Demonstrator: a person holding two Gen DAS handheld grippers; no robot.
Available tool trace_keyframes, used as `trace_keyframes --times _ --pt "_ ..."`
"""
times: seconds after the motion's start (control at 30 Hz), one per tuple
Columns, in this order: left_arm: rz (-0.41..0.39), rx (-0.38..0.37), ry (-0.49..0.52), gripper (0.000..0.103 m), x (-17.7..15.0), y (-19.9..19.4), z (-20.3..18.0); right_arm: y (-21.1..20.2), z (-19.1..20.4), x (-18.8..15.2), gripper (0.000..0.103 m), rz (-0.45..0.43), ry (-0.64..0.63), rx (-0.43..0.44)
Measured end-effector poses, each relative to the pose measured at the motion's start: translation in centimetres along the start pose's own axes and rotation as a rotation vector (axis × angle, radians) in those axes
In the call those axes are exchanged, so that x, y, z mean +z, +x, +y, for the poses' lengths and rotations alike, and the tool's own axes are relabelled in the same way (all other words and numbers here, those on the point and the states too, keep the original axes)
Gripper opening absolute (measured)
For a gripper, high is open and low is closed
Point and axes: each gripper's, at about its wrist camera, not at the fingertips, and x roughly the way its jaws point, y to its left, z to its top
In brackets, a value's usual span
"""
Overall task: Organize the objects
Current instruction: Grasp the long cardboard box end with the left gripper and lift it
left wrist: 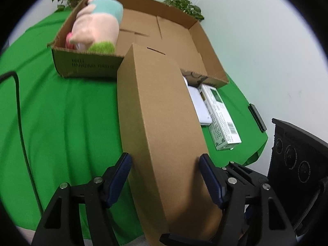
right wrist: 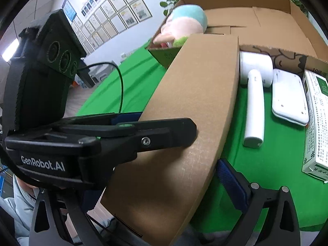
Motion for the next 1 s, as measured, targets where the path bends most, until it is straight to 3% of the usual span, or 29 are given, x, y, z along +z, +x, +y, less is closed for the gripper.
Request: trace_keyframes --times 0.3,0.7,1.0 --pt "-0.116 0.004 0.074 0.068 3.2 -3.3 -2.0 -3.8 0.6 2.8 0.1 -0.145 -0.053 -0.022" --pt "-0.291 0.013 0.259 0.068 13.8 -7.1 -5.9 -10.2 0.7 12.5 0.099 -0.363 -0.151 -0.081" --pt "-0.357 0.019 0.289 0.068 19.4 -7.8 -7.2 -11.7 -0.2 18.6 0.099 -0.395 -0.206 -0.097"
